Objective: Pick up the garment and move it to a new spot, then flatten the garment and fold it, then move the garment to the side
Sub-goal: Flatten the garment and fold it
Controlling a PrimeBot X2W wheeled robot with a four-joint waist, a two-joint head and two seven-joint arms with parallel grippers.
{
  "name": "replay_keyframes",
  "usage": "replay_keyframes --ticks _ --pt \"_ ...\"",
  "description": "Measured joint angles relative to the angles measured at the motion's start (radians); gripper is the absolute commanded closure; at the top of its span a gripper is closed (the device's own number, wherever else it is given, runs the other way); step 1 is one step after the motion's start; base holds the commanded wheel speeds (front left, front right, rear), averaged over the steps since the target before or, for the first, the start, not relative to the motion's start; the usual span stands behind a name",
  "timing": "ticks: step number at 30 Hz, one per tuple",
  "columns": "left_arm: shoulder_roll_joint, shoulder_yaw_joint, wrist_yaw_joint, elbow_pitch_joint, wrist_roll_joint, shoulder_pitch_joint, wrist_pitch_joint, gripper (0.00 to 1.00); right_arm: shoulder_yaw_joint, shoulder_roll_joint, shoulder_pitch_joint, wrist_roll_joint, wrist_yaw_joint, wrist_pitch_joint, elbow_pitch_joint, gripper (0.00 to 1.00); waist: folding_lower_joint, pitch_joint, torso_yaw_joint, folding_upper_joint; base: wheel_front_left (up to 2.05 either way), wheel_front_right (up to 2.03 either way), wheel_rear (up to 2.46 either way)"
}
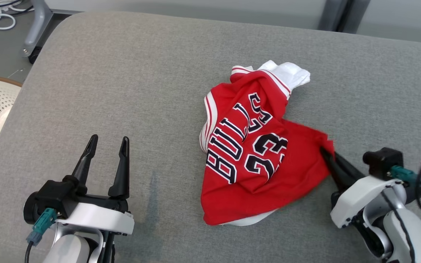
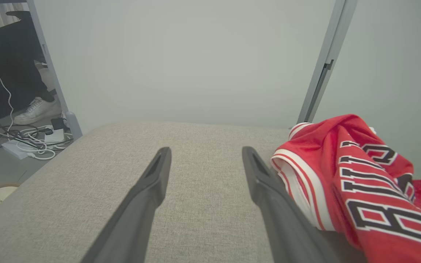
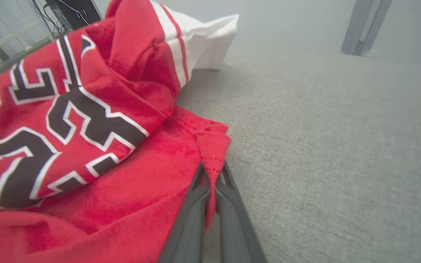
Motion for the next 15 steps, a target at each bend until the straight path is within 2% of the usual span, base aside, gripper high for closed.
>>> replay_keyframes --ticks 7,15 --pt "0.008 0.017 -0.002 -0.003 0.01 -0.003 -0.006 0.0 -0.138 0.043 0.006 -0.02 0.0 -0.063 -0.134 1.0 0.0 -0.003 -0.05 0.0 0.0 0.0 0.0" --pt "0.018 0.025 0.001 -0.01 0.017 -0.001 -0.007 0.0 -0.407 0.118 0.093 -0.092 0.0 -0.048 -0.295 1.0 0.0 -0.002 -0.123 0.0 0.0 0.0 0.0"
